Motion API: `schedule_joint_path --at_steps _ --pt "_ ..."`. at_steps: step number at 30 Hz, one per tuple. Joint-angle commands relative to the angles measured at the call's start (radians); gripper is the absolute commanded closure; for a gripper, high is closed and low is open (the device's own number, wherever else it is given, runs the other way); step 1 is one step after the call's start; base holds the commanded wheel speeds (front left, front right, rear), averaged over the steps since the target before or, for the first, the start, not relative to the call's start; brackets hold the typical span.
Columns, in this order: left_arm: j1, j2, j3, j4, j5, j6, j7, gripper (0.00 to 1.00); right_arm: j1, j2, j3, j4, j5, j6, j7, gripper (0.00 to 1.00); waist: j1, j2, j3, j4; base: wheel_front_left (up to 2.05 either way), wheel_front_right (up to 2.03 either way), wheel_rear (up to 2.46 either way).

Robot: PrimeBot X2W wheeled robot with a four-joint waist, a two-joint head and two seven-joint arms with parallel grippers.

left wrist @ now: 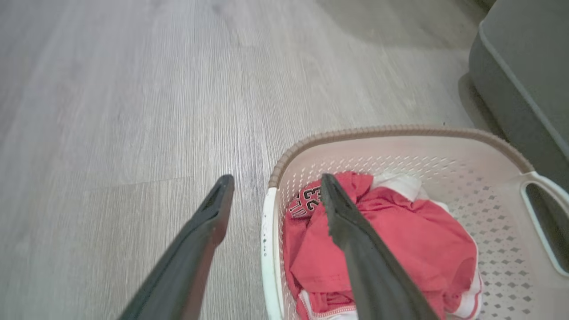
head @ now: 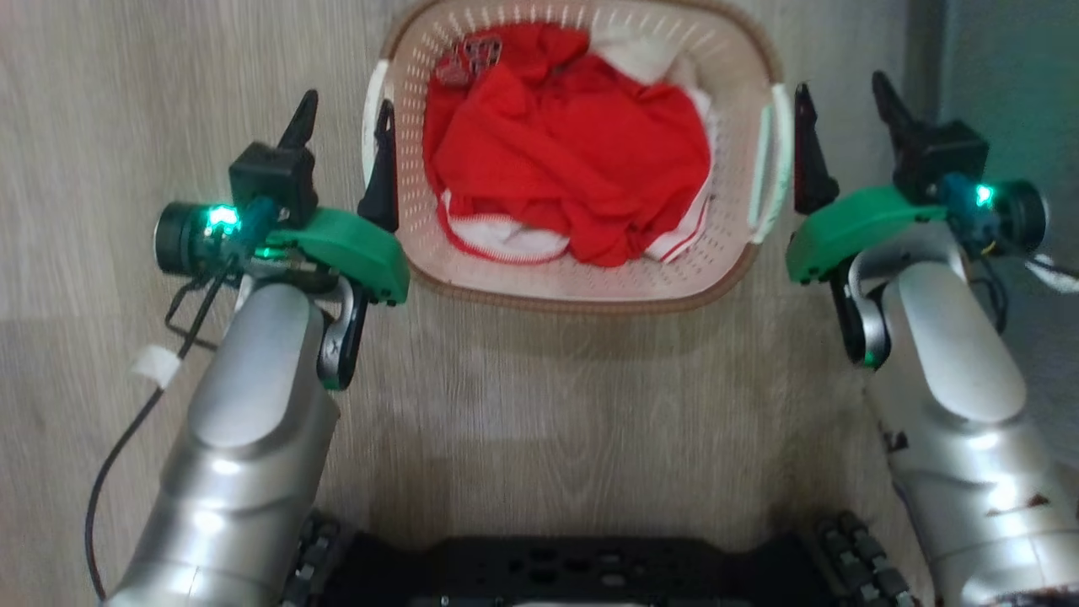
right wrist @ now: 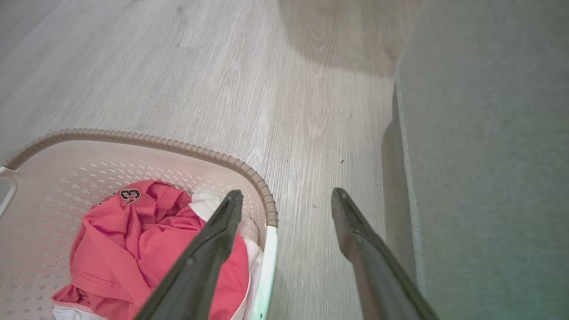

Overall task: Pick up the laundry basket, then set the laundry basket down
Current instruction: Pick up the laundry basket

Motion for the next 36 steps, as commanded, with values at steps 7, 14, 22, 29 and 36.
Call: schedule_joint_path --at_steps 7,14,22,29,36 --pt "-0.086 0.020 -0.019 0.097 -0.060 -0.003 -0.008 0.00 -0.054 0.004 0.012 0.035 -0.003 0.003 -0.012 0.00 -0.0002 0.0000 0.153 0.031 0.00 0.00 0.00" --pt "-0.179 0.020 -0.049 0.200 -0.070 -0.005 -0.008 0.00 -0.109 0.004 0.008 0.058 -0.006 0.003 -0.012 0.00 -0.0002 0.0000 0.238 0.049 0.00 0.00 0.00" --pt "-0.230 0.019 -0.081 0.260 -0.082 -0.012 -0.008 0.00 -0.121 0.004 0.027 0.083 0.000 0.003 -0.012 0.00 -0.0002 0.0000 0.268 0.056 0.00 0.00 0.00" --pt "-0.255 0.019 -0.121 0.295 -0.106 -0.016 -0.008 0.00 -0.132 0.004 0.041 0.120 0.007 0.003 -0.012 0.00 -0.0002 0.0000 0.284 0.054 0.00 0.00 0.00" --pt "-0.285 0.019 -0.155 0.317 -0.124 -0.008 -0.008 0.00 -0.148 0.004 0.049 0.143 0.018 0.003 -0.012 0.00 -0.0002 0.0000 0.290 0.046 0.00 0.00 0.00"
